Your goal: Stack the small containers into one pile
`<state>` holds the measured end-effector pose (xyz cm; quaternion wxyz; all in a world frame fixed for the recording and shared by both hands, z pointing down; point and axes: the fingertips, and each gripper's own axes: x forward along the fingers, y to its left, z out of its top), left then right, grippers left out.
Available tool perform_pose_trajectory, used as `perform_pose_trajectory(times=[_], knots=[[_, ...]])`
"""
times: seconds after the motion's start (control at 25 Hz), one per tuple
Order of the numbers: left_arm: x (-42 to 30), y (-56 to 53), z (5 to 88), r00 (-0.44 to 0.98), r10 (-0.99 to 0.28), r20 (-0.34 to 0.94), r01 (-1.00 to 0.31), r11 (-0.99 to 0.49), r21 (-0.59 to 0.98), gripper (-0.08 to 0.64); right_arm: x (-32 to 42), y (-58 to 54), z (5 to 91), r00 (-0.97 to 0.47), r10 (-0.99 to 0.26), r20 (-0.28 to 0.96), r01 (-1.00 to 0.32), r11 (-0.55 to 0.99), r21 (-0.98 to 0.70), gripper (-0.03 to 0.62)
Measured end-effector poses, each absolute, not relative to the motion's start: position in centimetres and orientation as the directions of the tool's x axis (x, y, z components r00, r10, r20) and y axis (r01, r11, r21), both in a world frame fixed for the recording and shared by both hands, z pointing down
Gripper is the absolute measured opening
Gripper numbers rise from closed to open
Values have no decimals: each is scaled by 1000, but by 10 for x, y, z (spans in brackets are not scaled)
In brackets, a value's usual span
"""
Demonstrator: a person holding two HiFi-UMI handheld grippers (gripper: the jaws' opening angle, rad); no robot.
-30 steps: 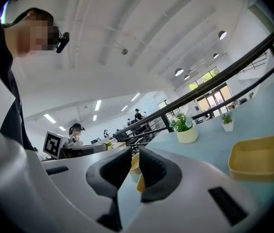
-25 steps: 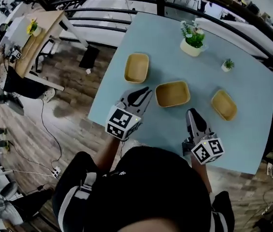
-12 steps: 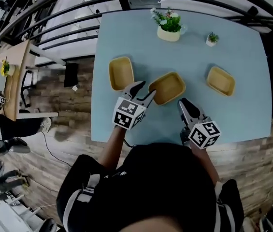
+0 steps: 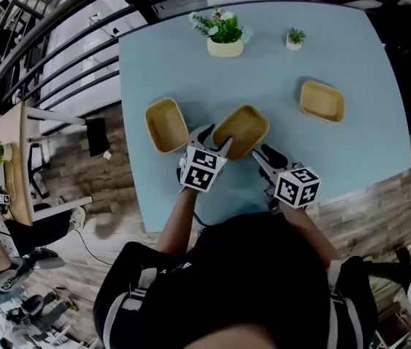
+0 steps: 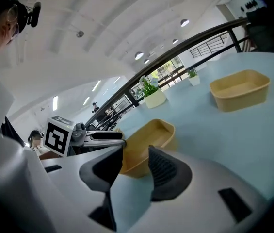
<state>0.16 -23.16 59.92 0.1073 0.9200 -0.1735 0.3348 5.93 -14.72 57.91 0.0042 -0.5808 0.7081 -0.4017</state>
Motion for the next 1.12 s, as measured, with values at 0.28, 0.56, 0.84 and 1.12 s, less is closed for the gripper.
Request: perform_pose_trajectory(times=[0.28, 0.56, 0.84, 1.12], knots=[[6, -226, 618, 703, -184, 687, -375, -916, 139, 213, 55, -149, 603, -328, -799, 503, -802, -46, -595, 175], [4, -224, 629, 700, -157, 697, -379, -908, 176, 213, 56, -153, 610, -306, -798, 519, -805, -74, -589, 176], [11, -218, 638, 689, -131, 713, -369, -910, 189, 213, 55, -153, 621, -329, -772, 544, -807, -70, -587, 187], [14, -217, 616, 759, -147, 634, -386, -886, 257, 213, 59, -159, 606, -288, -803, 522, -828, -66, -557, 196]])
